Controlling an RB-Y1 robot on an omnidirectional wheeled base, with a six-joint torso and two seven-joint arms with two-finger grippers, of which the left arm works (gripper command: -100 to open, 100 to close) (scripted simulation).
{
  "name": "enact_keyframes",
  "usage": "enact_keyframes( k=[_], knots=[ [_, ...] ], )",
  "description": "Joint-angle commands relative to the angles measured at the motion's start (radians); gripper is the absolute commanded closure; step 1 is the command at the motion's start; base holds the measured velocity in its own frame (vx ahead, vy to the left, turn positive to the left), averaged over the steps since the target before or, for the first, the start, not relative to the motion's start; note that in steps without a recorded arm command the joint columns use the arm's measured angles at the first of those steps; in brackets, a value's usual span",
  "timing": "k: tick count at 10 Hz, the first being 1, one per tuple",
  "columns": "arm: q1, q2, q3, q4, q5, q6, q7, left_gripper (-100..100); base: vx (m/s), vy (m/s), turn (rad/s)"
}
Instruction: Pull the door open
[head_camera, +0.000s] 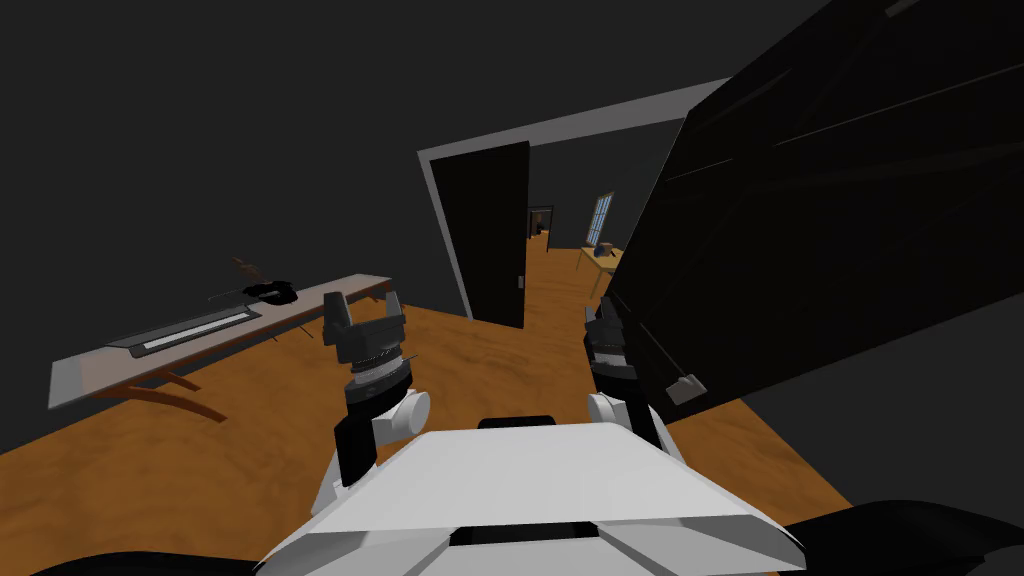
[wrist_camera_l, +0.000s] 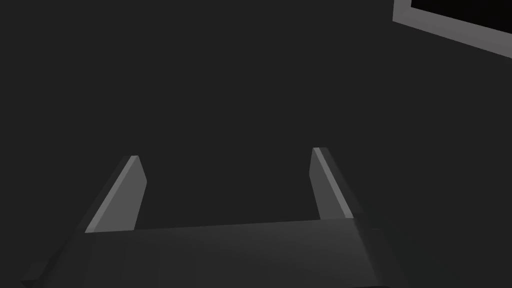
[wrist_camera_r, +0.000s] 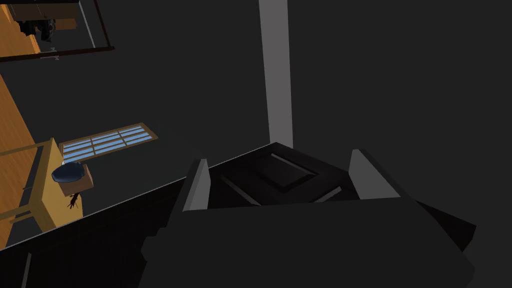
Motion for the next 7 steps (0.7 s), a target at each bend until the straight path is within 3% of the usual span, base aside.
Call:
enact_keyframes(
  k=[1,7],
  knots=[
    [-0.012,0.007,-0.001,0.032,-0.002,-0.005,0.003,-100,0.063,-0.020,-0.031],
    [-0.061,0.033,-0.006,0.170,-0.012,-0.024,0.014,-100,0.112,-0.027,-0.032]
  ],
)
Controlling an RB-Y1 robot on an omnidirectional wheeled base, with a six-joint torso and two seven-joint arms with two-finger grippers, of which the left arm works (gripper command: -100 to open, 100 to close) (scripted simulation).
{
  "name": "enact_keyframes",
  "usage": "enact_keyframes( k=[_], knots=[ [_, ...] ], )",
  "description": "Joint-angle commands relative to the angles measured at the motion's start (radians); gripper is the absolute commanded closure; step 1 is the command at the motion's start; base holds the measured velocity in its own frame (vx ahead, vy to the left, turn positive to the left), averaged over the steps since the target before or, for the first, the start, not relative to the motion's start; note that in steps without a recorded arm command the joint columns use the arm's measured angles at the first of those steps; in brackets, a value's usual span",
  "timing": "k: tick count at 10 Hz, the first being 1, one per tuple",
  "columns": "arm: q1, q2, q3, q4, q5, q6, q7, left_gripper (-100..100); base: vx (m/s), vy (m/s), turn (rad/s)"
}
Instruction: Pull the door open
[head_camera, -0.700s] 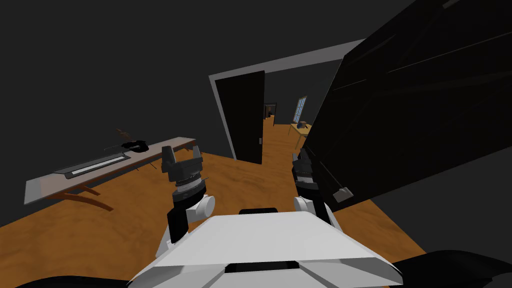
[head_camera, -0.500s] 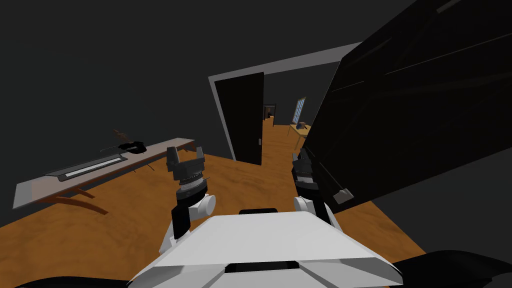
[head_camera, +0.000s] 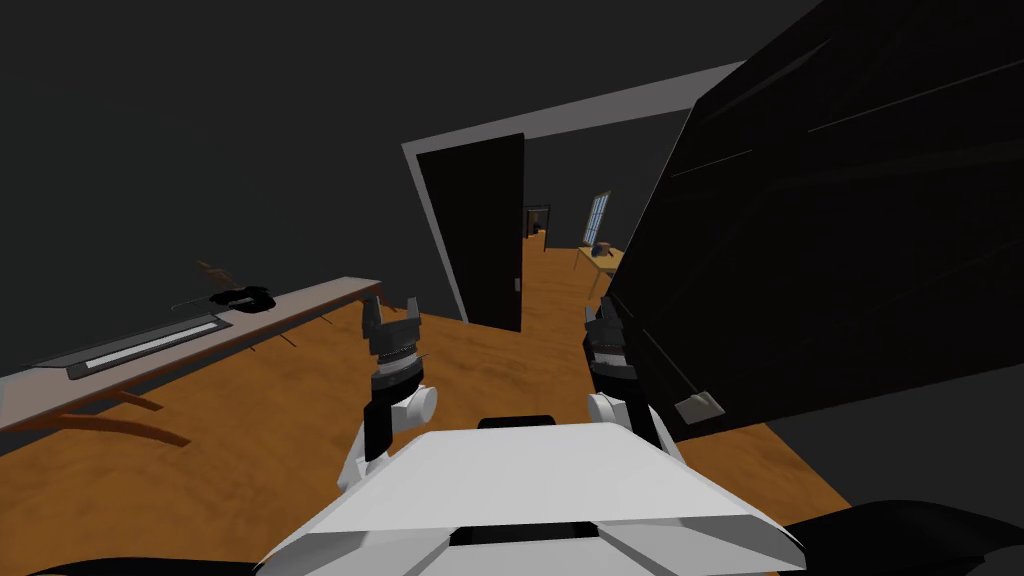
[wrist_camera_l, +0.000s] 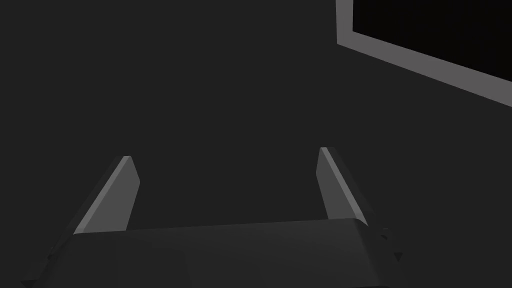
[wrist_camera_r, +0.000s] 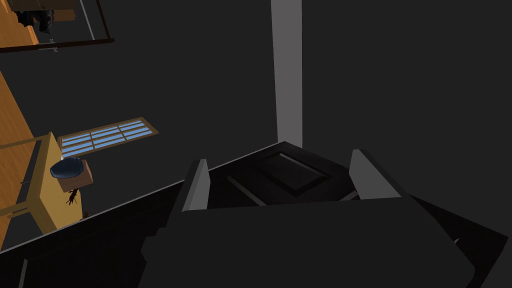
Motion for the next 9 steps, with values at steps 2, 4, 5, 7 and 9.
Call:
enact_keyframes(
  k=[2,4,5,7,9],
  knots=[
    [-0.019,0.008,-0.006,0.059,-0.006,-0.009,0.003,-100,0.084,-0.019,-0.031],
    [-0.038,0.015,-0.008,0.112,-0.010,-0.017,0.008,-100,0.093,-0.034,-0.036],
    [-0.048,0.019,-0.009,0.136,-0.012,-0.021,0.010,-100,0.098,-0.038,-0.035],
    [-0.069,0.027,-0.011,0.197,-0.016,-0.029,0.015,-100,0.105,-0.026,-0.041],
    [-0.080,0.031,-0.012,0.228,-0.018,-0.033,0.017,-100,0.084,-0.024,-0.024]
  ],
)
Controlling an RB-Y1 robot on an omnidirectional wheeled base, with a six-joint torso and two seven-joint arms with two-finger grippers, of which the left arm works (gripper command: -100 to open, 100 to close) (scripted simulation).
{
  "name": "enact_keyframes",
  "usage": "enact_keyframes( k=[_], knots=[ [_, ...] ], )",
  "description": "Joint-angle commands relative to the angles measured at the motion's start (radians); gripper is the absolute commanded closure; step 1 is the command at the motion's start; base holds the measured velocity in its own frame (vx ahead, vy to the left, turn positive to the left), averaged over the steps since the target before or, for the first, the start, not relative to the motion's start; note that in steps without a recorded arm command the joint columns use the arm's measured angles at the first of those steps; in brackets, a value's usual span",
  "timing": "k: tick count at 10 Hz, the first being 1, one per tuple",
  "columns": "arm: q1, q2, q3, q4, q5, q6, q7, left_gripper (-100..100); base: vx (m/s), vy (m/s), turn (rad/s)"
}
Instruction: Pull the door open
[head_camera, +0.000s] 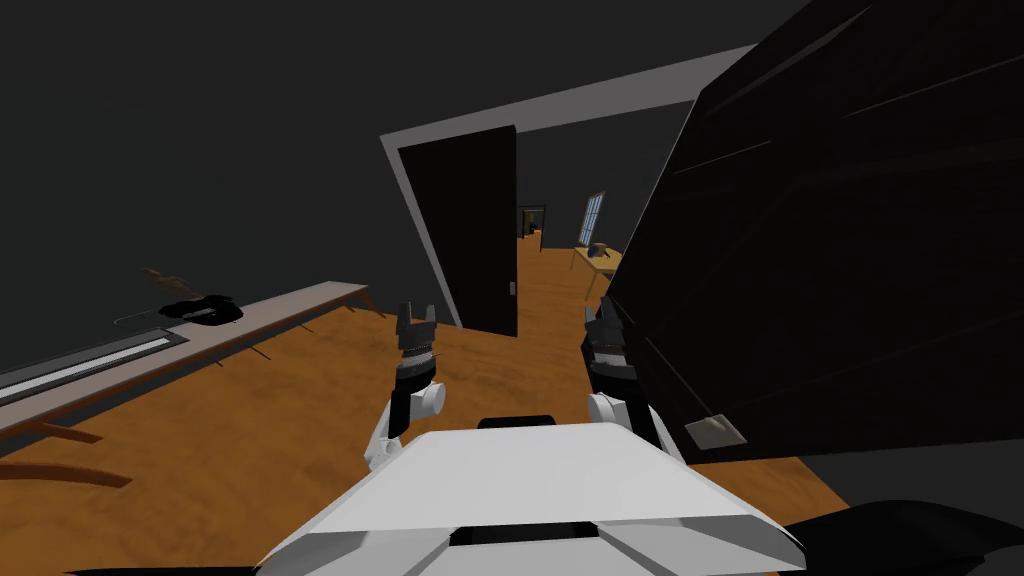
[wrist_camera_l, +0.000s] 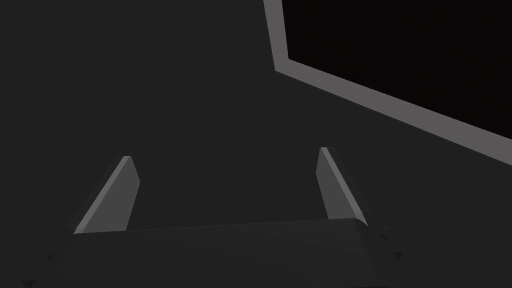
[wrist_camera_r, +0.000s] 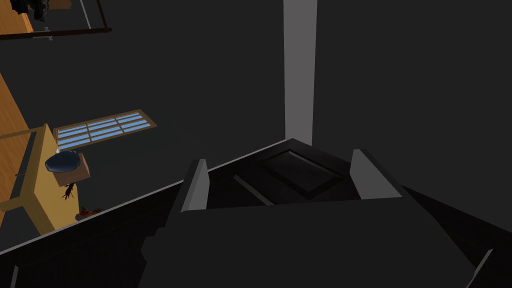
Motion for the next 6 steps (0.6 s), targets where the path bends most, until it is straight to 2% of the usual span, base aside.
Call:
enact_keyframes(
  k=[1,4,5,6],
  knots=[
    [-0.009,0.004,-0.003,0.037,-0.003,-0.008,0.003,-100,0.054,-0.012,-0.026],
    [-0.044,0.016,-0.007,0.126,-0.010,-0.022,0.011,-100,0.091,-0.028,-0.047],
    [-0.044,0.016,-0.007,0.135,-0.010,-0.022,0.011,-100,0.058,-0.029,-0.011],
    [-0.056,0.019,-0.008,0.169,-0.013,-0.026,0.014,-100,0.058,-0.018,-0.027]
  ],
)
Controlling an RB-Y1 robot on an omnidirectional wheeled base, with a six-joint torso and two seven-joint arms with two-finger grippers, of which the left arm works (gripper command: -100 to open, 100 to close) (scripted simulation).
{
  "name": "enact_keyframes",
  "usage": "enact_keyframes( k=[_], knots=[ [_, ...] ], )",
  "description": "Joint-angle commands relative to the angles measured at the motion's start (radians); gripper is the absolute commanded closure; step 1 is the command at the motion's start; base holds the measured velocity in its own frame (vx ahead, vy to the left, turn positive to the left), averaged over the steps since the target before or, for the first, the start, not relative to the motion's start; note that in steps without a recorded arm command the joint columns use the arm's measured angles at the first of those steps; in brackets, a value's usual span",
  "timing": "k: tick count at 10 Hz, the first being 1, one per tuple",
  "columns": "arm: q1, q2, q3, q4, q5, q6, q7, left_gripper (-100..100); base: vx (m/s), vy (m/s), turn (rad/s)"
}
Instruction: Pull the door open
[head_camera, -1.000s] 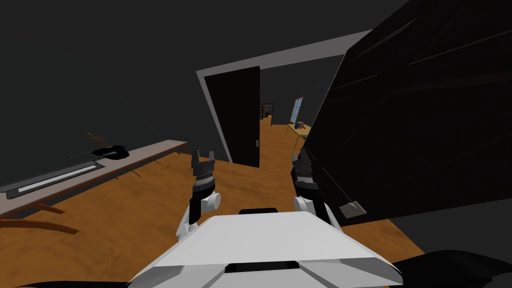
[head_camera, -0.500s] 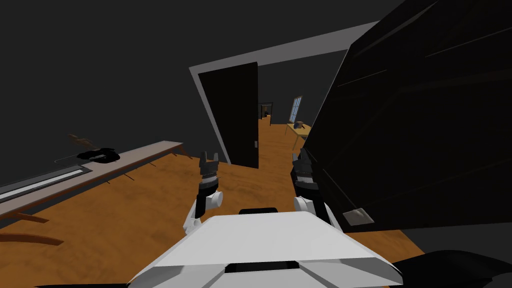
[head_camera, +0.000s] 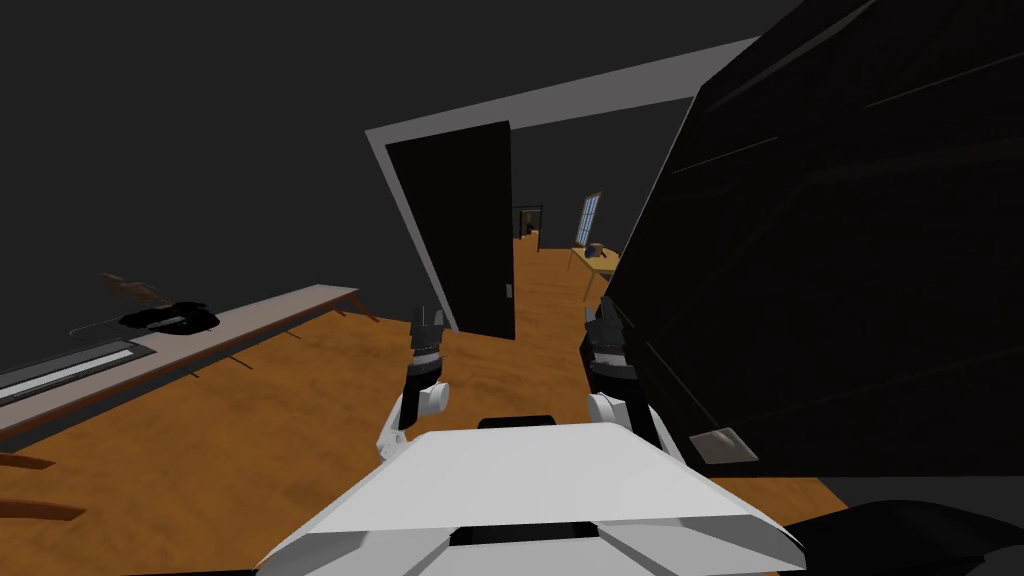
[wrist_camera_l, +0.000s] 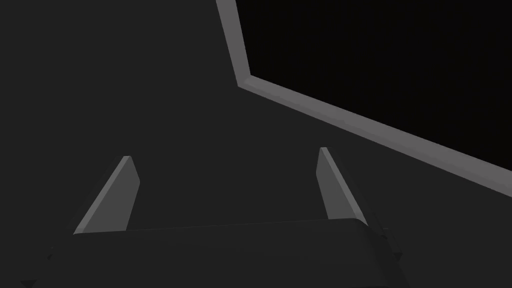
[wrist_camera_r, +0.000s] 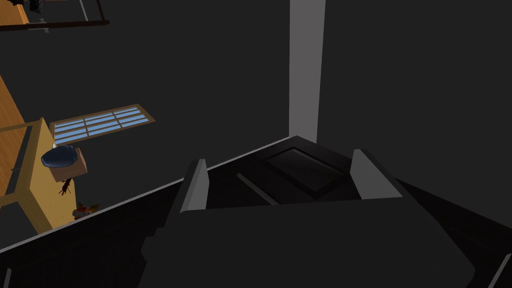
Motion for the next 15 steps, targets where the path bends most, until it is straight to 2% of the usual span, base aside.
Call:
enact_keyframes(
  k=[1,2,3,5,6,9,10,15],
  knots=[
    [-0.018,0.004,-0.003,0.050,-0.005,-0.007,0.003,-100,0.076,-0.028,-0.050],
    [-0.031,0.008,-0.005,0.078,-0.007,-0.012,0.006,-100,0.100,-0.028,-0.048],
    [-0.031,0.008,-0.005,0.085,-0.007,-0.012,0.006,-100,0.067,-0.016,-0.013],
    [-0.057,0.015,-0.007,0.152,-0.012,-0.022,0.012,-100,0.075,-0.026,-0.043],
    [-0.057,0.015,-0.007,0.158,-0.012,-0.022,0.012,-100,0.059,-0.022,-0.016],
    [-0.096,0.026,-0.011,0.254,-0.020,-0.037,0.022,-100,0.085,-0.029,-0.046],
    [-0.096,0.026,-0.011,0.267,-0.020,-0.037,0.022,-100,0.062,-0.018,-0.009],
    [-0.163,0.043,-0.018,0.440,-0.033,-0.063,0.038,-100,0.093,-0.029,-0.046]
  ],
)
